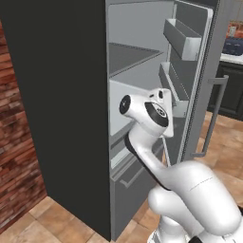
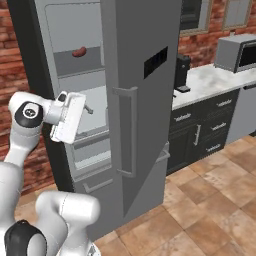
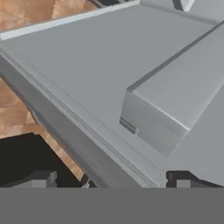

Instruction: Retrieve the butter from the fridge and place it on a plate on the dining table. Then retrieve the butter knife by the fridge and place it near the plate.

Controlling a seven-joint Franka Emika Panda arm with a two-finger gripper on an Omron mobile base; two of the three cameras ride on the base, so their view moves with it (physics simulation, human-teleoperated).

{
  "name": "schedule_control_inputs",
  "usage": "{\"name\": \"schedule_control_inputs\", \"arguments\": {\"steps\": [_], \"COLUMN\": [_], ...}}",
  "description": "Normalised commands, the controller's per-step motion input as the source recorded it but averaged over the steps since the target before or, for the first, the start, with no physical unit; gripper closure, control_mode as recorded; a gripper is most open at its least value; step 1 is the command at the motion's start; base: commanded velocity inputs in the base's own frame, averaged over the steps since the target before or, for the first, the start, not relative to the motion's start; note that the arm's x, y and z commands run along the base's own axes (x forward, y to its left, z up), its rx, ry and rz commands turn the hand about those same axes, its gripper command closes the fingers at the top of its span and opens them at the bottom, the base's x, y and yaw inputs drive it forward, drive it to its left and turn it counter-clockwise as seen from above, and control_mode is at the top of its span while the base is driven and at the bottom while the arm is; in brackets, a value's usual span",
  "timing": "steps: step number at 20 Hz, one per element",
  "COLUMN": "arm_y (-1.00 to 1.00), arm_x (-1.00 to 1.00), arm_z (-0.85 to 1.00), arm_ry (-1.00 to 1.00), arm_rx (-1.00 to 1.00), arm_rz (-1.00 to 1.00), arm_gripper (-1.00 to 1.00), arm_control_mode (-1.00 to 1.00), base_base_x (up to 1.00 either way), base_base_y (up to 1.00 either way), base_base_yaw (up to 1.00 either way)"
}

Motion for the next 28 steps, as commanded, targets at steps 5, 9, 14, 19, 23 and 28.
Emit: {"name": "schedule_control_inputs", "arguments": {"steps": [5,9,14,19,23,28], "arm_y": [-0.34,-0.19,-0.37,-0.58,-0.94,-1.0], "arm_x": [0.35,0.31,0.1,0.0,0.0,0.0], "arm_z": [-0.02,-0.06,0.0,0.0,-0.04,-0.22], "arm_ry": [0.09,0.1,0.06,0.04,0.13,0.22], "arm_rx": [-0.12,-0.14,-0.17,-0.16,-0.14,-0.1], "arm_rz": [0.03,0.0,0.0,0.0,-0.01,-0.02], "arm_gripper": [-1.0,-1.0,-1.0,-1.0,-1.0,-1.0], "arm_control_mode": [-1.0,-1.0,-1.0,-1.0,-1.0,-1.0], "base_base_x": [0.0,0.0,0.0,0.0,0.0,0.0], "base_base_y": [0.0,0.0,0.0,0.0,0.0,0.0], "base_base_yaw": [0.0,0.0,0.0,0.0,0.0,0.0]}}
